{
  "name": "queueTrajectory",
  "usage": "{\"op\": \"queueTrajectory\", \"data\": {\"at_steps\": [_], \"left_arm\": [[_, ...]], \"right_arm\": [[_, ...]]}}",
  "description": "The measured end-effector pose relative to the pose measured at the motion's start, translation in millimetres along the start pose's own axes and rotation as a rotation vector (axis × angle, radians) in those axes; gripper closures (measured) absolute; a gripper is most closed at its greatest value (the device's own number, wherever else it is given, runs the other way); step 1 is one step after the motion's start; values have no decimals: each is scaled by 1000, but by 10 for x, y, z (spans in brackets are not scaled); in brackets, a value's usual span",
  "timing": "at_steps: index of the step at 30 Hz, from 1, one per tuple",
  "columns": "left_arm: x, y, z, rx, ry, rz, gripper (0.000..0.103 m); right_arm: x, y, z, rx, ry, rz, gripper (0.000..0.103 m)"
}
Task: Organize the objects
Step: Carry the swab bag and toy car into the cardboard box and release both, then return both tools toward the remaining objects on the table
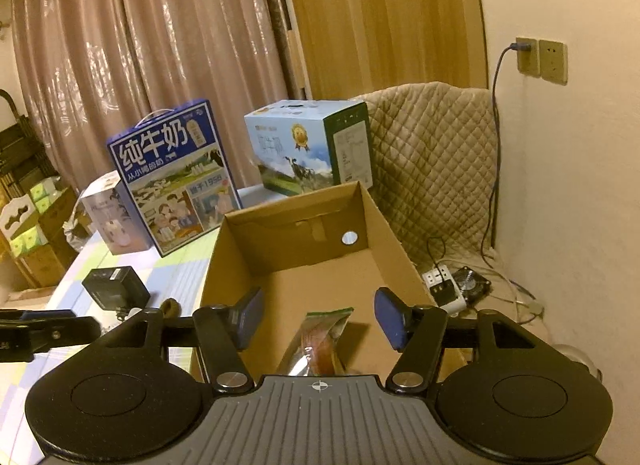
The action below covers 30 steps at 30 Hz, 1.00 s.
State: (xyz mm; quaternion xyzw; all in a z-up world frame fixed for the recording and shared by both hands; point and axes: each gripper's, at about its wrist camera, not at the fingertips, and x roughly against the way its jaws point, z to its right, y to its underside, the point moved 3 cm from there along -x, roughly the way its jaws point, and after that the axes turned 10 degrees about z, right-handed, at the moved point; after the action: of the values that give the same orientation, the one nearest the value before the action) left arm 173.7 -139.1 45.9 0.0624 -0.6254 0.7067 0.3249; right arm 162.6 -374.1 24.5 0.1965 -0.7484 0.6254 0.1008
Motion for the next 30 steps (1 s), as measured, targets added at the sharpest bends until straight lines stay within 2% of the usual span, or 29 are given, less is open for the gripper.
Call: {"op": "queueTrajectory", "data": {"at_steps": [5, 13, 24, 30], "left_arm": [[220, 93, -209, 0, -30, 3, 39], [619, 215, -655, 10, -103, 19, 28], [1075, 373, -1417, 30, -269, 29, 21], [1233, 412, -1744, 27, -320, 30, 13]], "right_arm": [[140, -9, -112, -15, -7, -1, 44], [323, 58, -566, -24, -80, 0, 44], [247, 355, -1306, 40, -194, -62, 44], [222, 457, -1567, 74, -215, -88, 44]]}}
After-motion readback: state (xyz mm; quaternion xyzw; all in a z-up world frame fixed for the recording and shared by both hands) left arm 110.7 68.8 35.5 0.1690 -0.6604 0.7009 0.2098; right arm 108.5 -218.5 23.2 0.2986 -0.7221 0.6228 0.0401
